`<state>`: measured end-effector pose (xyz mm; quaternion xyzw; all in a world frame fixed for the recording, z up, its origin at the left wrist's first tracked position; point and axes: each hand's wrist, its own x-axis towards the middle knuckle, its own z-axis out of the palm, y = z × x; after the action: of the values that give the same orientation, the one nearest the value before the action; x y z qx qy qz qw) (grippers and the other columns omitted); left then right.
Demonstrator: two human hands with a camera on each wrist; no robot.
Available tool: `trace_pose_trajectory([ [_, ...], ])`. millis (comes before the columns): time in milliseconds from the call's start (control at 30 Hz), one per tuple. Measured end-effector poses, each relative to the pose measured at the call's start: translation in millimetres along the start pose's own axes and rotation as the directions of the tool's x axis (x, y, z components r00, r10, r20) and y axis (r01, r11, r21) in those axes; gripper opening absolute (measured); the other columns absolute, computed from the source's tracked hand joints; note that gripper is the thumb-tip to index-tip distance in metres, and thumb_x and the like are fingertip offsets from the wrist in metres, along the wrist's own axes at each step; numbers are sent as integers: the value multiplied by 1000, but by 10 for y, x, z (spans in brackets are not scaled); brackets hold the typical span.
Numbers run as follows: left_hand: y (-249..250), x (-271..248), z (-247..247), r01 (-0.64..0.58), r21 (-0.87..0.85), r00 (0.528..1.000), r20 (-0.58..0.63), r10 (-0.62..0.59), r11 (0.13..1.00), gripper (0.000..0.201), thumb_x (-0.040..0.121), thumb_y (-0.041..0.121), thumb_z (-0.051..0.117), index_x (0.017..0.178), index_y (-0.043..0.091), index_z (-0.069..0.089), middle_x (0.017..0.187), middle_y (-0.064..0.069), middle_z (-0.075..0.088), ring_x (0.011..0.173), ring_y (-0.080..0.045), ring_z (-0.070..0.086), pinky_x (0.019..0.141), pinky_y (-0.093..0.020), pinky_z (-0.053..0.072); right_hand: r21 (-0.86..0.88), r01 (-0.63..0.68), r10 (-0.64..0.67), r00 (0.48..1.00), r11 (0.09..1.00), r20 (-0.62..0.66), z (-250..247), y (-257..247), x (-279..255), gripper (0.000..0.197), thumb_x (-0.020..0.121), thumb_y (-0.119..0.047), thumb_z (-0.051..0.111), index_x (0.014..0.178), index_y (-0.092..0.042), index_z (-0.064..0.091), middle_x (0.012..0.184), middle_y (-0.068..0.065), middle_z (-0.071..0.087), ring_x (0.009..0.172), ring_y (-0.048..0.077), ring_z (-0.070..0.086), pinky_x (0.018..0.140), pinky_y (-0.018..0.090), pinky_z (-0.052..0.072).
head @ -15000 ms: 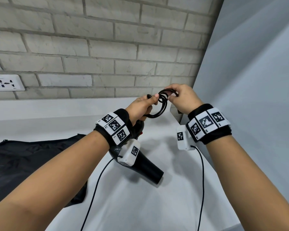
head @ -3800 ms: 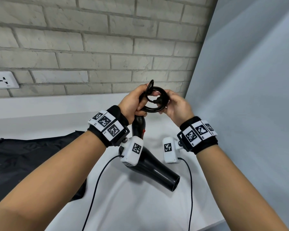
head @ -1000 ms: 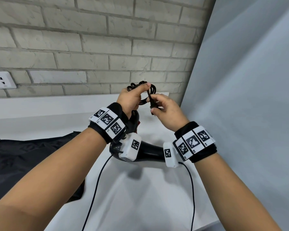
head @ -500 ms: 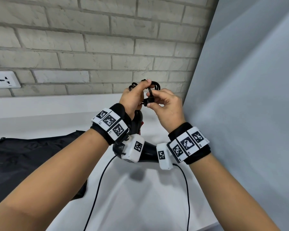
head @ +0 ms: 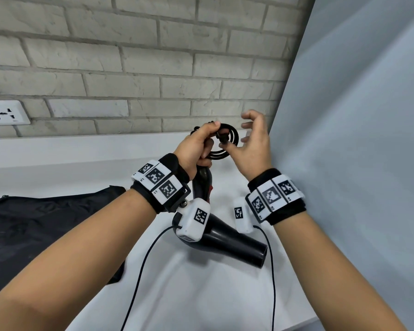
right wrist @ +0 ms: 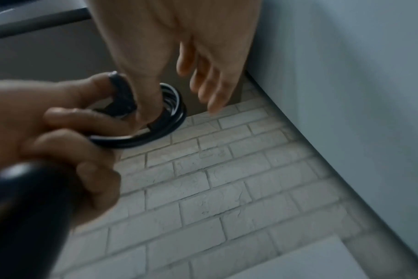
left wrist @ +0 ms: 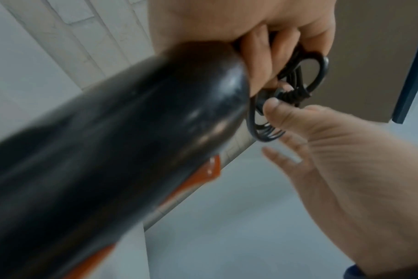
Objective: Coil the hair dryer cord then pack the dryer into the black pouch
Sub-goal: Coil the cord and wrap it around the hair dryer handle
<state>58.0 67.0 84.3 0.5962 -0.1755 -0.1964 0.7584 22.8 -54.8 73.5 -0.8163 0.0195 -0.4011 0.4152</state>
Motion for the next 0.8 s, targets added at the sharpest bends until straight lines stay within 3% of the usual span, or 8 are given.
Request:
trace_pose_trajectory([
  [133, 54, -7, 42, 10, 7, 996, 92, -11, 1000, 31, 93, 35, 45, 84, 15, 66, 33, 8, 22, 30, -7, 16, 41, -19, 11, 303, -197, 69, 920, 933, 386, -73, -12, 55, 39, 76, 8, 59, 110, -10, 48, 91, -3, 54, 90, 17, 55, 84, 33, 47],
  [267, 51, 6, 47, -10, 6, 994, 108, 9, 1000, 26, 93, 30, 48, 82, 14, 66, 33, 8, 23, 30, -5, 17, 38, -16, 10, 385, -338, 123, 865, 859, 486, -154, -32, 86, 35, 73, 15, 51, 95, -12, 46, 76, 2, 49, 66, 9, 61, 61, 26, 54],
  [367, 38, 17, 37, -26, 31, 997, 80, 23, 999, 23, 92, 30, 50, 84, 15, 66, 35, 8, 23, 32, -6, 15, 39, -18, 9, 523, -500, 210, 830, 690, 516, -187, -36, 101, 34, 59, 2, 41, 88, -14, 50, 80, 5, 51, 71, 11, 53, 63, 29, 48],
  [433, 28, 15, 34, -24, 42, 998, 63, 22, 999, 22, 91, 30, 51, 85, 15, 67, 36, 9, 22, 32, -6, 15, 42, -20, 8, 611, -525, 248, 840, 593, 482, -185, -42, 120, 16, 75, -4, 44, 88, -11, 52, 83, 5, 55, 72, 13, 55, 64, 28, 48],
  [500, 12, 11, 36, -23, 61, 999, 47, 20, 998, 21, 91, 31, 53, 86, 16, 67, 36, 9, 22, 33, -6, 15, 44, -22, 7, 636, -484, 290, 874, 601, 391, -160, -26, 136, 18, 94, -4, 37, 85, -11, 52, 82, 5, 54, 66, 11, 60, 63, 25, 51],
  [633, -14, -4, 47, -17, 88, 1000, 16, 16, 996, 31, 90, 44, 50, 85, 17, 64, 37, 11, 21, 36, -6, 14, 40, -18, 10, 646, -439, 322, 898, 624, 299, -125, -9, 168, 25, 91, 8, 39, 84, -12, 52, 80, 3, 53, 61, 9, 62, 63, 27, 56],
  [733, 6, -6, 53, 6, 134, 999, -44, -1, 991, 51, 85, 62, 42, 82, 16, 63, 38, 8, 19, 38, -7, 11, 42, -21, 9, 570, -374, 300, 927, 731, 224, -108, -16, 195, 30, 85, 12, 46, 84, -16, 54, 84, 2, 57, 74, 15, 59, 83, 42, 52],
  [800, 28, 6, 63, 22, 163, 997, -76, -10, 986, 45, 85, 58, 49, 87, 14, 58, 37, 10, 19, 37, -7, 11, 42, -22, 10, 505, -304, 250, 952, 808, 175, -95, -38, 205, 32, 80, 11, 51, 84, -20, 55, 85, 2, 60, 85, 23, 58, 87, 48, 48],
])
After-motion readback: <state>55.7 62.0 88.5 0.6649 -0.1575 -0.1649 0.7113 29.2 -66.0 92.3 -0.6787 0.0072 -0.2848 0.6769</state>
